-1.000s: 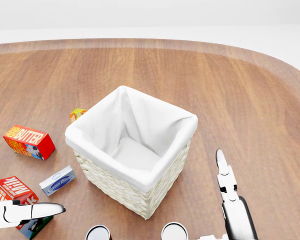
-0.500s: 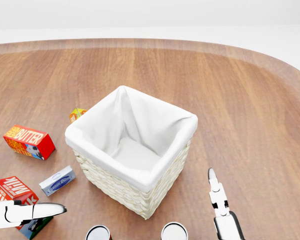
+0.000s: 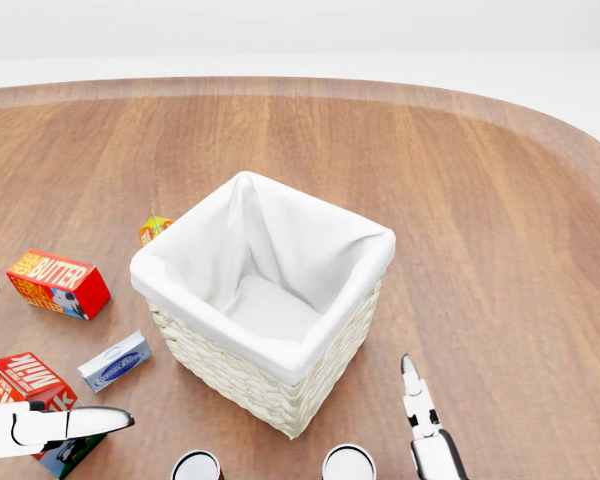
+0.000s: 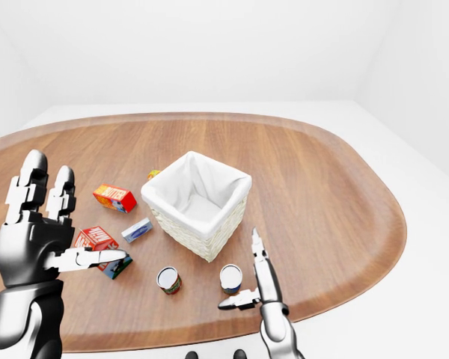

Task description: Pick up the alphabet soup, and put it in the basket.

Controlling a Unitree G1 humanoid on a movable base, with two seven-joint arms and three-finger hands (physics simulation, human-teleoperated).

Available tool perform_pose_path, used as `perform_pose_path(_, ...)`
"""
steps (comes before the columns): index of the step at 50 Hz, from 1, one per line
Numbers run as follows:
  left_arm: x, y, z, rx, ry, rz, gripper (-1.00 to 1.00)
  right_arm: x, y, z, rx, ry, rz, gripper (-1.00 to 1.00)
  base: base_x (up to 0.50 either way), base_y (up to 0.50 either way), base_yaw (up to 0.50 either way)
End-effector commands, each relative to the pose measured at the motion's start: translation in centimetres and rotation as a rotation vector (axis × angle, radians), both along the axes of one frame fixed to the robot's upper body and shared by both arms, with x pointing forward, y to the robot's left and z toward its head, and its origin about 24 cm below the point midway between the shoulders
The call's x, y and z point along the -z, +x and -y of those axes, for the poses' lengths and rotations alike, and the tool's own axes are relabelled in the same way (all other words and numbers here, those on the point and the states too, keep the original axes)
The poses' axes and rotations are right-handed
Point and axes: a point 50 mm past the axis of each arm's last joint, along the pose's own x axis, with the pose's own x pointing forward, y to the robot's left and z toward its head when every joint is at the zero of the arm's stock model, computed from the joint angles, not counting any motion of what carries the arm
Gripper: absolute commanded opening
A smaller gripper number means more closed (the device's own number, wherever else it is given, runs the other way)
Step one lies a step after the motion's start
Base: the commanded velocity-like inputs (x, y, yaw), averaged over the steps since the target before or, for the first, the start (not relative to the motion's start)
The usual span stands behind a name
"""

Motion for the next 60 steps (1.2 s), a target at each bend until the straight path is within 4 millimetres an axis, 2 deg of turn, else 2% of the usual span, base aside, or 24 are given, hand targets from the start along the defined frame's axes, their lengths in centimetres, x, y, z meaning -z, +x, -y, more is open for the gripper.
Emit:
perform_pose_path(1, 0.2, 0.0, 0.0, 0.0, 0.0, -0.009, 1.0, 1.1, 0.3, -0.3, -0.003, -0.019, -0.038, 1.0, 0.0, 0.0, 0.0)
perform_pose_path(42, 0.4, 0.4, 0.1, 0.005, 0.001, -0.021, 1.0, 4.8, 1.4, -1.7, -0.016, -0.093, -0.173, 1.0, 0.0, 0.0, 0.0)
perform_pose_path(60, 0.6, 0.4, 0.2, 0.006, 0.003, -0.031, 1.0, 5.2, 1.5, -2.2, -0.034, -0.103, -0.189, 1.0, 0.0, 0.0, 0.0)
